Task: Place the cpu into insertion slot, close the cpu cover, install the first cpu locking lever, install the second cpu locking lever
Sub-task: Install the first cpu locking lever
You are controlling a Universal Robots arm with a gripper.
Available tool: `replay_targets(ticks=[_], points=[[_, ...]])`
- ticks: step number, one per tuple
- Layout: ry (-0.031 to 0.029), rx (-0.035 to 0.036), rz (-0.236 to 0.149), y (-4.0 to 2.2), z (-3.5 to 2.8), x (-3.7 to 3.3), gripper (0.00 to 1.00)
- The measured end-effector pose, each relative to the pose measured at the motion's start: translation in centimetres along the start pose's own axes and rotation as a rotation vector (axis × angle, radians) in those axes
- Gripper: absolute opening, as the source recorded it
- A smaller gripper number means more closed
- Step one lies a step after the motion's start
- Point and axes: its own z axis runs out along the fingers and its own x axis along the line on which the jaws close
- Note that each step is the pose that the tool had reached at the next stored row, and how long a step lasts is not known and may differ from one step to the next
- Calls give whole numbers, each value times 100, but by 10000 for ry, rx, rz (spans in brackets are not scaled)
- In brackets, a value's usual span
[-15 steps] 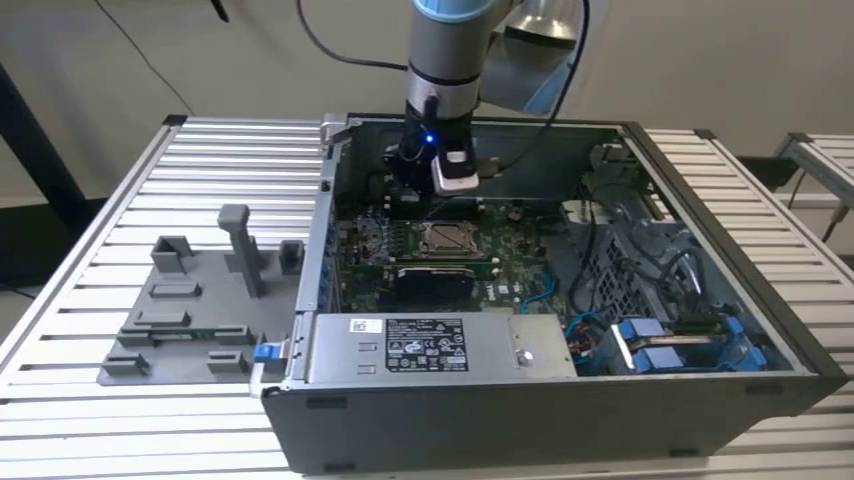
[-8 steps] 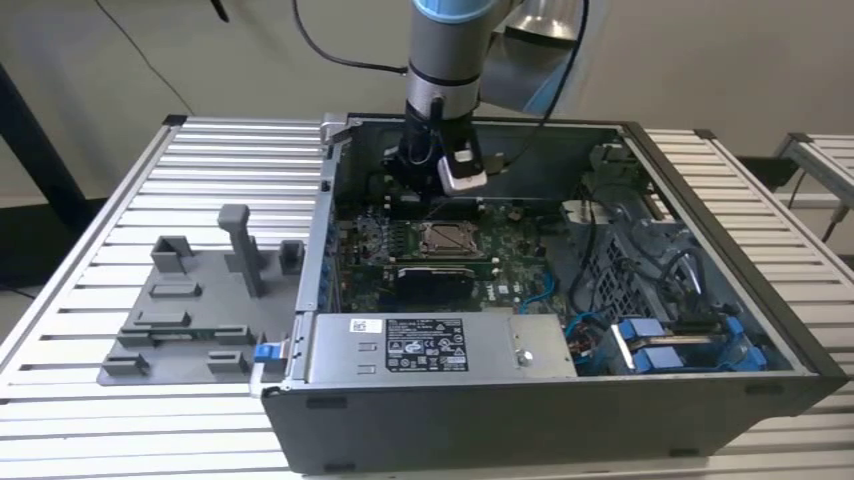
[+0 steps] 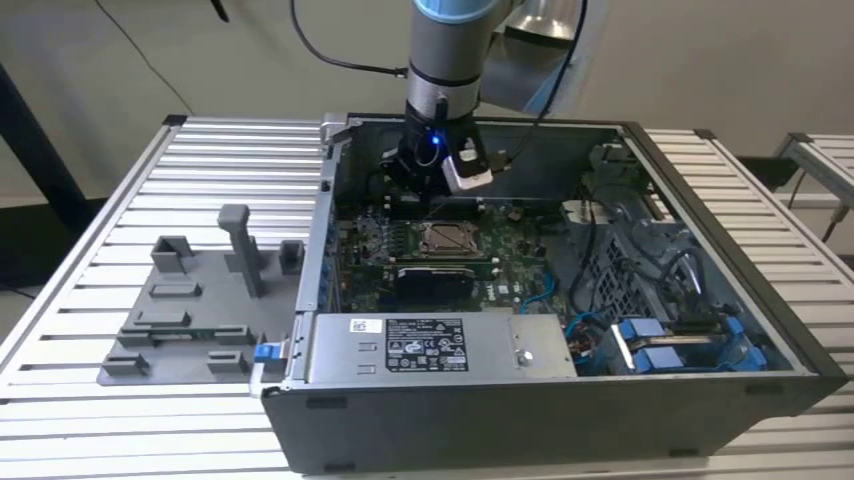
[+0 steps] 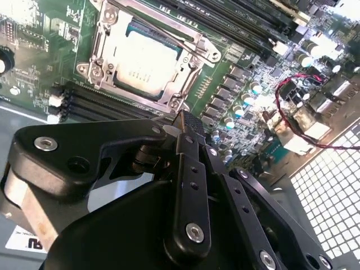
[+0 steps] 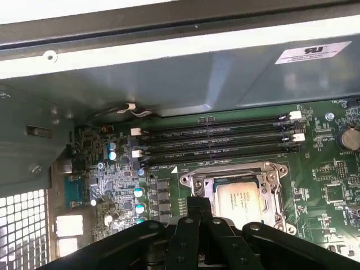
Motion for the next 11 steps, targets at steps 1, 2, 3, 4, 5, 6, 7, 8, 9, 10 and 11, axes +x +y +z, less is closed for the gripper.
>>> replay_targets(ticks=[1,2,3,4,5,6,7,8,9,10,11], points=[[-30,-19,-94,0,0,0,11],[-101,-36,-200,0,2,0,11],[-187,-55,-322,0,3,-1,11],[-252,-78,-429,-1,5,0,11],[-282,-112,-522,-1,9,0,11],[-296,-162,-592,-1,12,-1,11],[-299,-235,-646,-1,15,-1,11],[-296,-322,-693,-1,17,0,11],[-293,-424,-735,0,19,0,11],[-288,-531,-773,0,21,0,11],[-280,-640,-811,0,23,-1,11]])
